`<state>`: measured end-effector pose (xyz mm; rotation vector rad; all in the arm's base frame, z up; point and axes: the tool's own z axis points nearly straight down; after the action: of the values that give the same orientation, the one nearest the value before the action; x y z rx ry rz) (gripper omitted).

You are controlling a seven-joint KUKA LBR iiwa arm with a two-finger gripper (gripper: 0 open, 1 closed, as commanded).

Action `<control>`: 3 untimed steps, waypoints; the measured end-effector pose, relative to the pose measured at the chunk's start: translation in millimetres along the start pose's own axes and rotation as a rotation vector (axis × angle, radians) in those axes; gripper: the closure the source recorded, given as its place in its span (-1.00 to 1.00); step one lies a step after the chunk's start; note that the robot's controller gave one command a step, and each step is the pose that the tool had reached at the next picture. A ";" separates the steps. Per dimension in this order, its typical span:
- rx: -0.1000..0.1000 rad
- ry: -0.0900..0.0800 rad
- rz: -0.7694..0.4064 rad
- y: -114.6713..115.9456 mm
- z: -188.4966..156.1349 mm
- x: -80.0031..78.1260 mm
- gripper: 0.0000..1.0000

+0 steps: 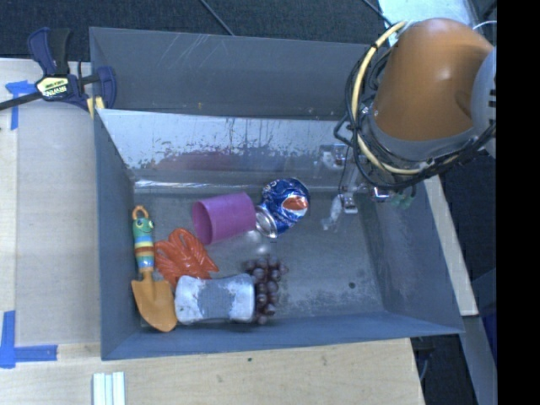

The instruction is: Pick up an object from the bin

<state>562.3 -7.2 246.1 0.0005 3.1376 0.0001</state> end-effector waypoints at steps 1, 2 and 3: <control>0.000 0.000 0.000 0.0 0.0 0.0 -1.00; -0.001 -0.003 0.044 10.9 41.3 -33.9 -1.00; 0.000 -0.006 0.039 3.2 38.4 -19.4 -1.00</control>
Offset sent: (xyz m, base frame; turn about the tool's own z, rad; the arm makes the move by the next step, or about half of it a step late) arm 0.0338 0.0108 -0.0402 0.0456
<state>581.9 -4.0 207.8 0.0617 3.1314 -0.0004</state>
